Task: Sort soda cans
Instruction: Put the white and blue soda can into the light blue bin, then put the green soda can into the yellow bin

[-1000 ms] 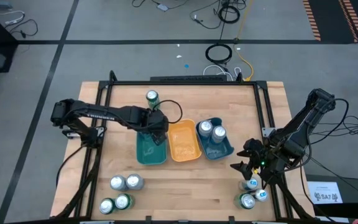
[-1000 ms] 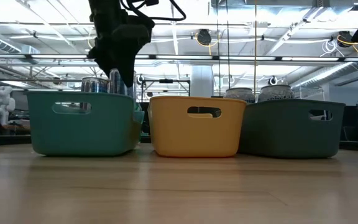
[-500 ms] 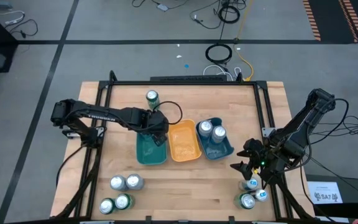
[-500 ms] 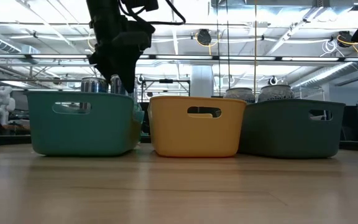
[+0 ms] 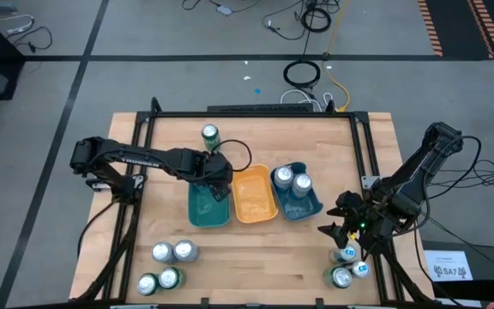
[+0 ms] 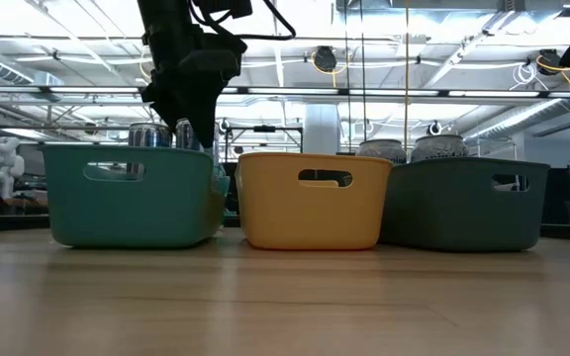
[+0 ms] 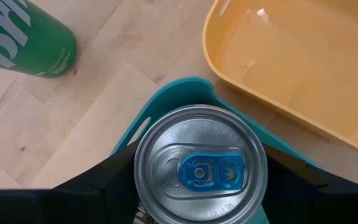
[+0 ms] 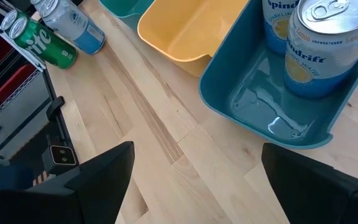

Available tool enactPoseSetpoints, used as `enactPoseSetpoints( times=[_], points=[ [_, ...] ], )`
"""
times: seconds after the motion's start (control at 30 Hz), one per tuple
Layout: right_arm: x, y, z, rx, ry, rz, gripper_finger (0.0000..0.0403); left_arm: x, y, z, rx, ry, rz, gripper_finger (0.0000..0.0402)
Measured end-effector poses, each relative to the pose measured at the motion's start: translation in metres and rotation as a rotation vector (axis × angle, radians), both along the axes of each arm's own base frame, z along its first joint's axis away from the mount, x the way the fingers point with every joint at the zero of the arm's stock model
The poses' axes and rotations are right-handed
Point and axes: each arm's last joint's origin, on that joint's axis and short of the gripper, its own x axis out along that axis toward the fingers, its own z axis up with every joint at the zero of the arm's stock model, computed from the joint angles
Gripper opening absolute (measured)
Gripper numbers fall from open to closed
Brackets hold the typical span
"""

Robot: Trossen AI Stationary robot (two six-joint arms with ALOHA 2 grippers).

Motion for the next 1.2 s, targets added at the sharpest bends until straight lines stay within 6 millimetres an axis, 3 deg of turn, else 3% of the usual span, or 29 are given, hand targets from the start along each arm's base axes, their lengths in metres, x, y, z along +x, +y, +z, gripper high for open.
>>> enactPoseSetpoints(
  times=[0.27, 0.7, 1.07, 1.2],
  points=[
    [0.0, 0.0, 0.0, -0.001, 0.001, 0.0, 0.0345, 0.0, 0.0, 0.0, 0.0, 0.001, 0.0, 0.0312],
    [0.0, 0.0, 0.0, -0.003, 0.002, 0.0, 0.0345, 0.0, 0.0, 0.001, -0.049, 0.005, -0.011, 0.0318],
    [0.0, 0.0, 0.0, -0.002, 0.002, -0.001, 0.0345, 0.006, 0.011, 0.031, -0.009, -0.024, -0.073, 0.0318],
    [0.0, 0.0, 0.0, 0.001, 0.001, -0.002, 0.0345, 0.002, 0.02, 0.035, 0.061, 0.009, -0.004, 0.0318]
  ],
)
